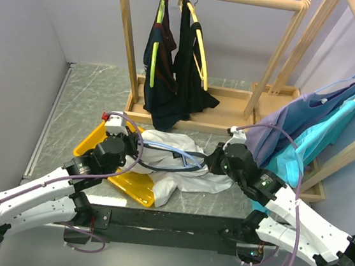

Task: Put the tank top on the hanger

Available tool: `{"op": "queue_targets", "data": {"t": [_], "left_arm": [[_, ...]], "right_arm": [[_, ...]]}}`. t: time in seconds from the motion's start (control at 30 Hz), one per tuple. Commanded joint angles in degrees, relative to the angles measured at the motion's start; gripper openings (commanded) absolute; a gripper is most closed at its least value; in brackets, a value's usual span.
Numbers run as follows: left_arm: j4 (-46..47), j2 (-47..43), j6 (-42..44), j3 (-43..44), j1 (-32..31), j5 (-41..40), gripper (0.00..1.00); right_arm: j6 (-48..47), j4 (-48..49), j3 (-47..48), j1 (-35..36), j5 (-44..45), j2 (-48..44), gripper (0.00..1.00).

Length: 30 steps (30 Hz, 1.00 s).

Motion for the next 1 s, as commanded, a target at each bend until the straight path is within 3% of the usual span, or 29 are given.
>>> {"op": "queue_targets", "data": {"t": [0.0, 0.3, 0.7, 0.97], "left_arm": [[4.5, 0.2, 2.1, 0.5, 0.1, -4.9, 0.01], [5.2, 2.2, 3.3, 1.7, 0.0, -5.6, 0.01], [8.4, 3.8, 5.1, 2.3, -2.1, -6.0, 0.01], [10.5, 8.5, 5.2, 6.5, -7.1, -11.5, 0.01]], "right_arm": [[-2.1, -3.0, 3.1, -1.0, -1.2, -2.1, 0.0], [-1.7, -3.9, 1.9, -1.1, -2.4, -3.9, 0.0], [-4.0, -7.6, 15.1, -0.7, -4.9, 4.2, 0.0], [-3.9, -8.8, 24.8, 6.4, -1.3, 11.6, 0.0]]}}
